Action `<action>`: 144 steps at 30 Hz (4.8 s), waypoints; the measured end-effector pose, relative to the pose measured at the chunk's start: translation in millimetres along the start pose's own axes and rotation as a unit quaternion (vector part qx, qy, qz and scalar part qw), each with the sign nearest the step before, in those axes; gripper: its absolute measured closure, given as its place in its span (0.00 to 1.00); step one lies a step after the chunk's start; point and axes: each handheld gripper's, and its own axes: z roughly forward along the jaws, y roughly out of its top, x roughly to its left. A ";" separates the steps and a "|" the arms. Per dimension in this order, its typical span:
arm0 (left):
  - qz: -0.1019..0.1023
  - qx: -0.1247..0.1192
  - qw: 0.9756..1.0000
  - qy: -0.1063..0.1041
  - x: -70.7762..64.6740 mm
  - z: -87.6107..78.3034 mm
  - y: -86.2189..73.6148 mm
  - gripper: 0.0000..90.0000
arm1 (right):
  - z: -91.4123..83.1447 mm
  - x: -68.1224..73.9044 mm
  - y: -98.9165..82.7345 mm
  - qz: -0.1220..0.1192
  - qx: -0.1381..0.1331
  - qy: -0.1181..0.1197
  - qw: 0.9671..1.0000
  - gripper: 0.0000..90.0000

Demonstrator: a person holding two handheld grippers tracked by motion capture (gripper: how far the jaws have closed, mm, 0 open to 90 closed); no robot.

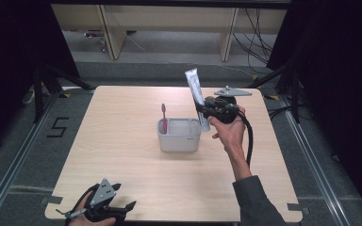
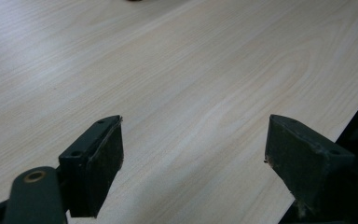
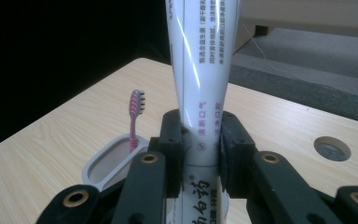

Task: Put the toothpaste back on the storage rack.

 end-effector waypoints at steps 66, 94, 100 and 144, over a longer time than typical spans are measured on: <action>0.001 0.007 1.000 -0.003 -0.5 0.2 -0.5 0.21 | 74.5 20.5 -45.2 0.004 -0.026 0.022 0.999 0.82; -0.005 0.001 1.000 -0.004 -1.6 0.6 -0.5 0.21 | 75.9 16.9 -55.8 -0.026 0.009 0.019 0.999 0.78; 0.002 0.008 1.000 -0.008 -1.2 -0.2 -0.4 0.21 | 65.4 16.3 -52.0 -0.007 0.000 0.027 1.000 0.77; 0.002 0.013 1.000 -0.009 -1.2 1.3 -1.1 0.21 | -5.7 -5.4 -81.1 0.007 0.008 0.014 1.000 0.41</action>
